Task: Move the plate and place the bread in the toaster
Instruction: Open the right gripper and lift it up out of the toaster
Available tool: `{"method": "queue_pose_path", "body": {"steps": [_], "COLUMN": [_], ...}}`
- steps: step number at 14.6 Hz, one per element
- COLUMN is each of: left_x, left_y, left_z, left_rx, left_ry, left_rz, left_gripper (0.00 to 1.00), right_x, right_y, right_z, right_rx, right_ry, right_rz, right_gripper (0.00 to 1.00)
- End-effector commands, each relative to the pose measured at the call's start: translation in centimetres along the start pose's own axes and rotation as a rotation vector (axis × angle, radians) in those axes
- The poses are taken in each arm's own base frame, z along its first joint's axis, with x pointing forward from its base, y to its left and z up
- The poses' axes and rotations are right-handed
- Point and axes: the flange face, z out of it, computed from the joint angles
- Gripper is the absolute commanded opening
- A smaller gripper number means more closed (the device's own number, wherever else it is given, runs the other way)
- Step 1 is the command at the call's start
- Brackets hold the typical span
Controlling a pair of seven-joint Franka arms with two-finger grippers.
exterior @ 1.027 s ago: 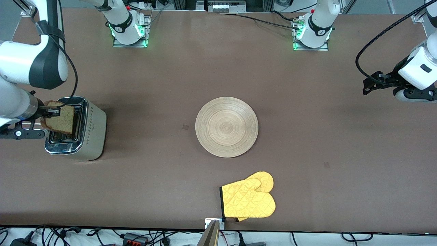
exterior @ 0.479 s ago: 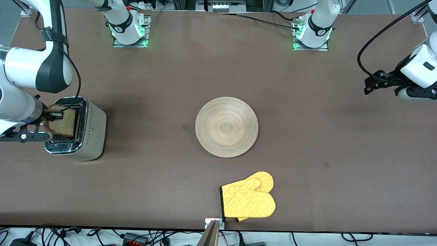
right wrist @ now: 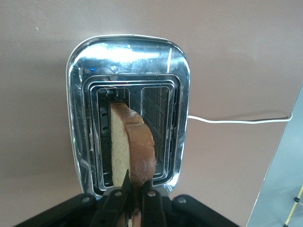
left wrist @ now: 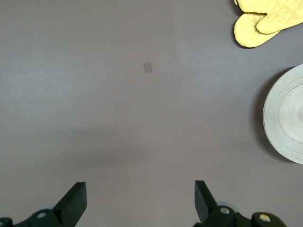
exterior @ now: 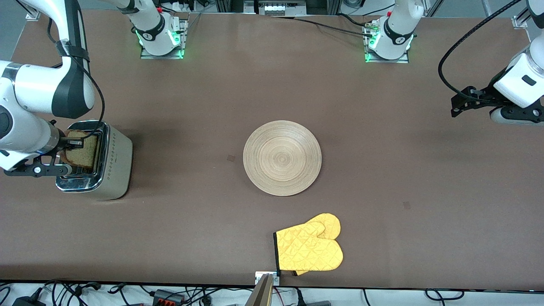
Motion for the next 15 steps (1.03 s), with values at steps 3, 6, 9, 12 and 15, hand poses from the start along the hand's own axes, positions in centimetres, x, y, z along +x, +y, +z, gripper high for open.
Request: {"method": "queue_pose_path", "body": {"steps": [3, 6, 9, 12, 15], "left_x": [-0.2, -0.2, -0.3, -0.3, -0.3], "left_y": [-0.2, -0.1, -0.1, -0.1, -0.1], "left_z": [-0.8, -0.8, -0.7, -0.7, -0.7], "left_rx": [0.017, 0.017, 0.017, 0.016, 0.016], "left_ry": [0.001, 0.0, -0.002, -0.002, -0.002], "left_rz": [0.015, 0.019, 0.018, 0.018, 0.017], "left_gripper": [1.0, 1.0, 1.0, 1.0, 1.0], "right_x": [-0.5, -0.4, -0.8, -1.5, -1.8], "right_y": [0.3, -0.3, -0.5, 0.2, 1.1], "right_z": [2.1, 2.2, 0.6, -2.8, -7.4], "right_rx": [0.012, 0.016, 0.064, 0.132, 0.211], "right_ry": [0.002, -0.001, 0.022, 0.087, 0.137], "right_rz": [-0.012, -0.008, 0.005, 0.014, 0.037], "right_gripper": [0.06, 1.0, 1.0, 1.0, 1.0]}}
